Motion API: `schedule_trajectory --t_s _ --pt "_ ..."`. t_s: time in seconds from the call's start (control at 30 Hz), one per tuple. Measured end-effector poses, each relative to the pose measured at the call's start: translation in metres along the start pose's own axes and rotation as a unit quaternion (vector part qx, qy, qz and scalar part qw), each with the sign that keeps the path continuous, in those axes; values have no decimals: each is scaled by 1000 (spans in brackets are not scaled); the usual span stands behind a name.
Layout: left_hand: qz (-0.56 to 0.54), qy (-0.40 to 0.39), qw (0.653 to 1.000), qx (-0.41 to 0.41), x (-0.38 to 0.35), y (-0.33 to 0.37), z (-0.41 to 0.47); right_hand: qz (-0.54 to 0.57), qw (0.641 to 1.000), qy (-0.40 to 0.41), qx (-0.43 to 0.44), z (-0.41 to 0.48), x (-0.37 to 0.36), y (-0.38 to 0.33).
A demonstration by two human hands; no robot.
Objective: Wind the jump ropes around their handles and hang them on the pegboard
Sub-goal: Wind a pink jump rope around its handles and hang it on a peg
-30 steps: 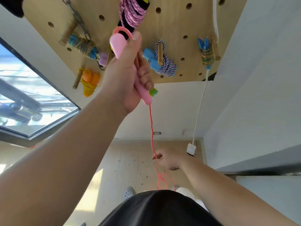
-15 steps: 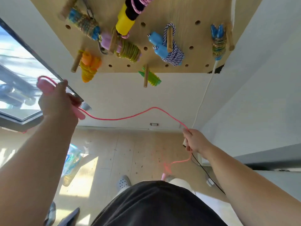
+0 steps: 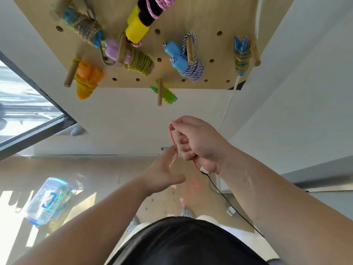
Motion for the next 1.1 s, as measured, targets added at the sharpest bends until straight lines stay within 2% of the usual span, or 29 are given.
schedule_trajectory --t_s 0.07,0.1,0.17,0.27,0.4,0.53,0.6,0.7,0.77,0.83,0.9,1.0,1.1 --pt "32 160 986 20 -8 9 9 104 994 23 -18 -2 0 -15" --pt "34 201 977 55 -12 7 13 168 985 33 -30 -3 2 -23" --pt "4 142 983 120 -25 2 18 262 963 37 -42 -4 4 -36" --pt "-41 24 990 134 -51 4 26 316 947 34 -43 -5 6 -45" --pt "-10 39 992 119 -64 9 38 315 947 64 -25 -3 23 -49" --pt "127 16 976 174 -47 -45 38 312 945 95 30 -4 56 -69" --pt "185 10 959 216 -34 -77 29 296 945 116 79 -6 75 -83" --pt "209 36 943 258 -17 -91 11 278 938 147 147 -1 106 -93" --pt "166 68 954 238 -10 -76 6 273 933 159 170 9 121 -84" --pt "109 69 975 183 -7 -44 4 271 932 168 170 22 133 -62" --pt "5 71 988 134 -4 -2 1 249 944 159 145 40 142 -32" --pt "-162 64 979 103 9 66 -5 108 982 139 73 70 150 23" --pt "-169 94 977 88 23 119 -8 -136 983 123 10 76 142 61"
Point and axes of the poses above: each hand's wrist, its own z-axis towards the middle knuckle, its own x-axis out of the back of the hand, y = z × x, the point moved 2 cm from there along z, towards the middle knuckle, and after that the axes turned 6 degrees about y, right-handed, at the moved point
